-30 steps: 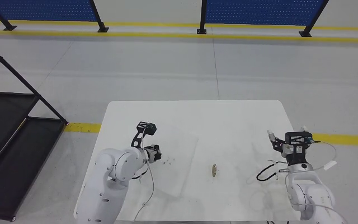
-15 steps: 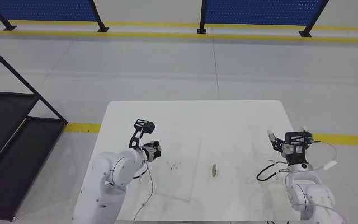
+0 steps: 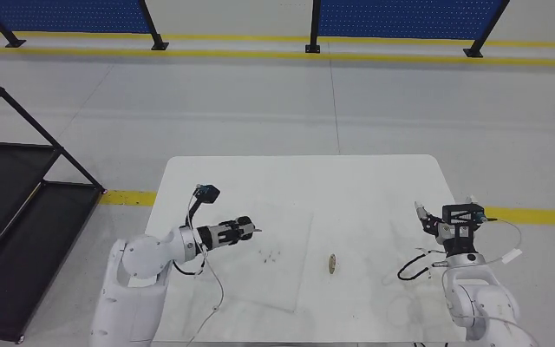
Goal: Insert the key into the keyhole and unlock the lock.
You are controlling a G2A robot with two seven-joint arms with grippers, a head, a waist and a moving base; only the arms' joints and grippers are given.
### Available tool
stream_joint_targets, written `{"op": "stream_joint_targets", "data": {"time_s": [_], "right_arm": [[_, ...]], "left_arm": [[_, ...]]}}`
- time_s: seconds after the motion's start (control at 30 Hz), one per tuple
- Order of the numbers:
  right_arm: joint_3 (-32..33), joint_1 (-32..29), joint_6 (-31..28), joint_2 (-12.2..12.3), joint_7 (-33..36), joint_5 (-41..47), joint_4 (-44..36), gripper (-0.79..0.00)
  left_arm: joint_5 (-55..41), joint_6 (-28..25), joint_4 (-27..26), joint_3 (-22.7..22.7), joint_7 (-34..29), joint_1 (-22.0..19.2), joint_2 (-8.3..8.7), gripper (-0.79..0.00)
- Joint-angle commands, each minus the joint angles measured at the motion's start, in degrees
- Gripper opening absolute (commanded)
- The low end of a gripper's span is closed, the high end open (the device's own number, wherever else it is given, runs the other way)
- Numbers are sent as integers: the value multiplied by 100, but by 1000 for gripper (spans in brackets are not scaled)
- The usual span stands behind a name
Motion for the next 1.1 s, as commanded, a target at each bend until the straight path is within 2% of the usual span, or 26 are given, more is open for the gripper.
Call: {"op": "stream_joint_targets", "data": {"time_s": [0.0,0.27,0.33,0.53,1.07], "right_arm": [[0,0,0,0,0,0,0,0],[0,0,0,0,0,0,0,0],[0,0,0,0,0,0,0,0],[0,0,0,0,0,0,0,0],[0,0,0,0,0,0,0,0]], "left_arm": [[-622,-179,367,-133,-134,-100,32,-785],[-2728,-704,1748,-457,-1479,-641,203,-785],[-3079,-646,1950,-492,-1592,-746,256,-785],[-3819,-668,1978,-449,-1571,-771,453,-785],[-3819,-668,1978,-449,-1571,-771,453,-785]]}}
